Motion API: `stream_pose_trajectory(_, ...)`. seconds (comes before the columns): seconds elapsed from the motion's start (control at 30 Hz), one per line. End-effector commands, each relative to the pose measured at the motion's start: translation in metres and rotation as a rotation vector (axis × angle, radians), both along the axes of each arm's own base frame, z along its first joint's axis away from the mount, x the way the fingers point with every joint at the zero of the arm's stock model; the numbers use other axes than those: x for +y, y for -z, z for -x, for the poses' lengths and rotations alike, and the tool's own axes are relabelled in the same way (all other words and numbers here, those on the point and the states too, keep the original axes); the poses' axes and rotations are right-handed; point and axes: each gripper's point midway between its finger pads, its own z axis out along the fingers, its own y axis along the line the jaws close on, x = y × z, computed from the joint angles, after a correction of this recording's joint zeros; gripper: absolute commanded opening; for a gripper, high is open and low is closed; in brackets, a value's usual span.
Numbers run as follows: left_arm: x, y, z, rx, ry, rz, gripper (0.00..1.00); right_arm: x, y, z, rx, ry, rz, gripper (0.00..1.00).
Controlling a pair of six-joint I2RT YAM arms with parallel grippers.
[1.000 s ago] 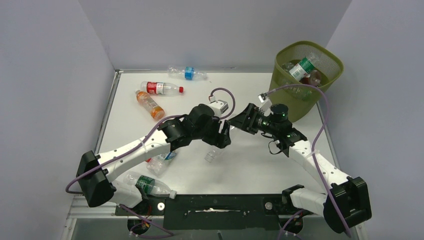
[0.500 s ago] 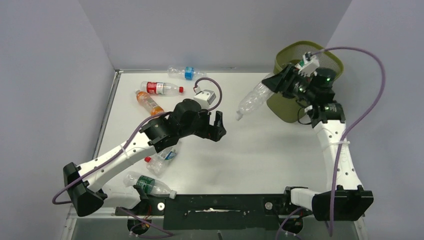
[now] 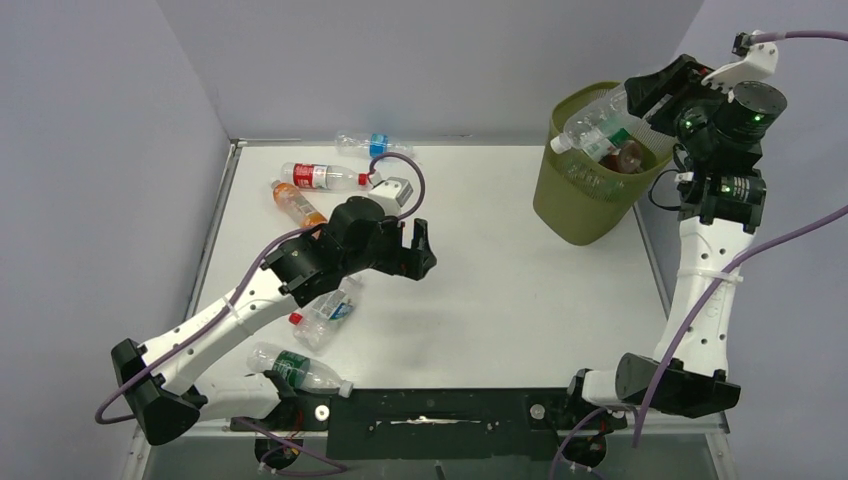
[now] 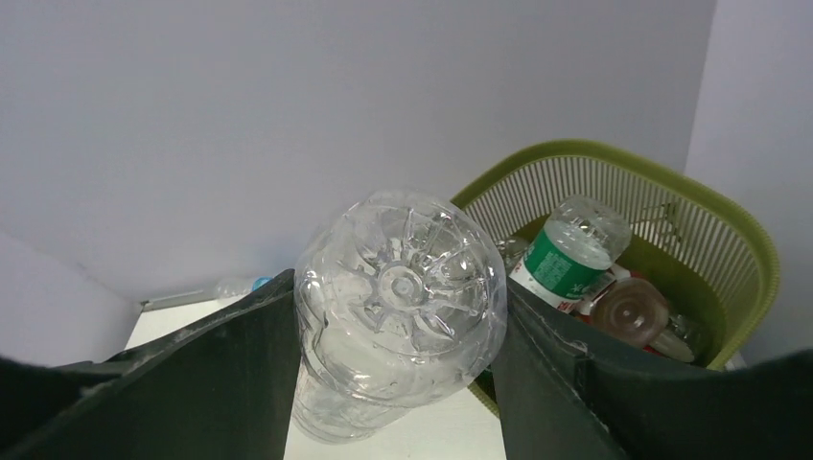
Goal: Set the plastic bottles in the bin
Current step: Pick up the plastic bottle at the center of the board, then place the plastic bottle in the trash bin.
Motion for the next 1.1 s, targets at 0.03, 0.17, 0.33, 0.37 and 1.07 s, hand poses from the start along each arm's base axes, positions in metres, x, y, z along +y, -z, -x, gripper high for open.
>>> stream_pose_trajectory(0.03,0.009,-0.019,0.0,-0.046,-0.007,0.042,0.86,-0.034,-0.016,-0.016,-0.107,0.158,0.041,0.6)
stream_pose_trajectory(0.17,0.012,-0.018,0.001,-0.045,-0.01,0.044,0.86,-0.05,-0.016,-0.021,-0.141,0.225,0.049,0.6)
stream_pose_trajectory(0.33,0.013,-0.015,0.0,-0.043,-0.01,0.039,0.86,-0.068,-0.016,-0.027,-0.158,0.287,0.044,0.6)
stream_pose_trajectory(0.37,0.013,-0.014,0.0,-0.042,-0.008,0.039,0.86,-0.071,-0.016,-0.028,-0.16,0.292,0.039,0.6)
stream_pose_trajectory(1.07,0.008,-0.01,-0.001,-0.027,-0.001,0.052,0.86,-0.037,0.049,-0.071,-0.012,0.193,0.165,0.98)
